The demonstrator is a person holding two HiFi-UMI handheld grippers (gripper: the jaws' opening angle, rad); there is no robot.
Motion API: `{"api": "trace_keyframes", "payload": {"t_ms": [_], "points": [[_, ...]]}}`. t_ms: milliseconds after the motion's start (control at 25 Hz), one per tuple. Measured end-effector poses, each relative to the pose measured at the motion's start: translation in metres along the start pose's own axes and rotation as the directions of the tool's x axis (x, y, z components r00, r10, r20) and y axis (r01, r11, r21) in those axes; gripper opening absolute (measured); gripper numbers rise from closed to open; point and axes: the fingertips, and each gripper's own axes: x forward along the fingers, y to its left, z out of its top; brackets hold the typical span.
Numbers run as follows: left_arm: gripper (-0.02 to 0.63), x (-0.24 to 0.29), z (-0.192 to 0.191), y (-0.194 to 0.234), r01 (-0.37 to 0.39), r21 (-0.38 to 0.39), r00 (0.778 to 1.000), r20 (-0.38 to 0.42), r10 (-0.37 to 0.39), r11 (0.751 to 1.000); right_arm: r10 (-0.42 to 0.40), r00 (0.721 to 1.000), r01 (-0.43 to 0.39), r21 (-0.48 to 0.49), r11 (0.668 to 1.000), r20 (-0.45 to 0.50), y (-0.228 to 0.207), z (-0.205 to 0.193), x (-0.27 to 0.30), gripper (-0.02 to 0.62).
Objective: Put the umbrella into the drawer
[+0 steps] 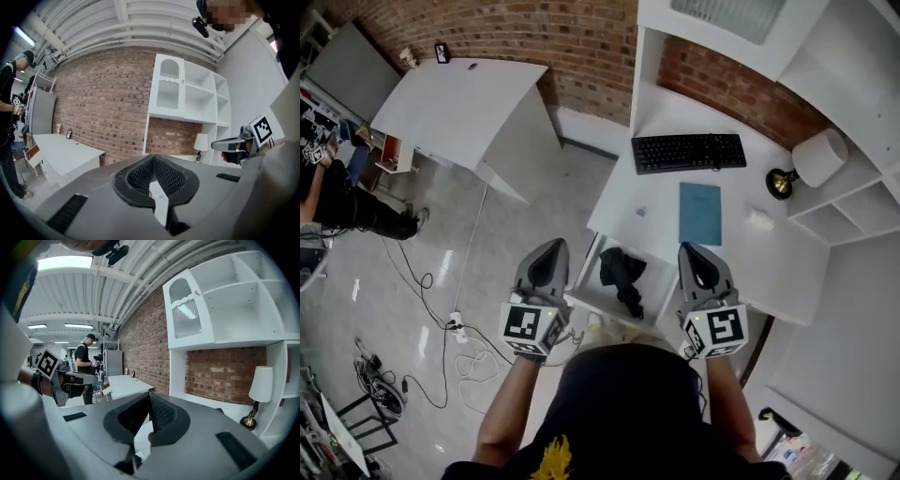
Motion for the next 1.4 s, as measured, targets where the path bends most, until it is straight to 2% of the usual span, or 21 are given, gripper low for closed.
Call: {"api": "trace_keyframes", "payload": {"t_ms": [200,1400], "points": [[0.012,-0.001,0.0,-0.002,0.022,0.032,1.0,-0.005,-0.021,0.999,-0.008,1.0,0.007,0.009,1.0,0.016,0.002,0.004,-0.001,0.002],[0.012,0.0,0.0,-0.007,0.124,0.028,0.992,-0.005,-0.124,0.992,-0.026,1.0,0.026,-0.005,1.0,0.004,0.015,0.011,-0.002,0.002]]}}
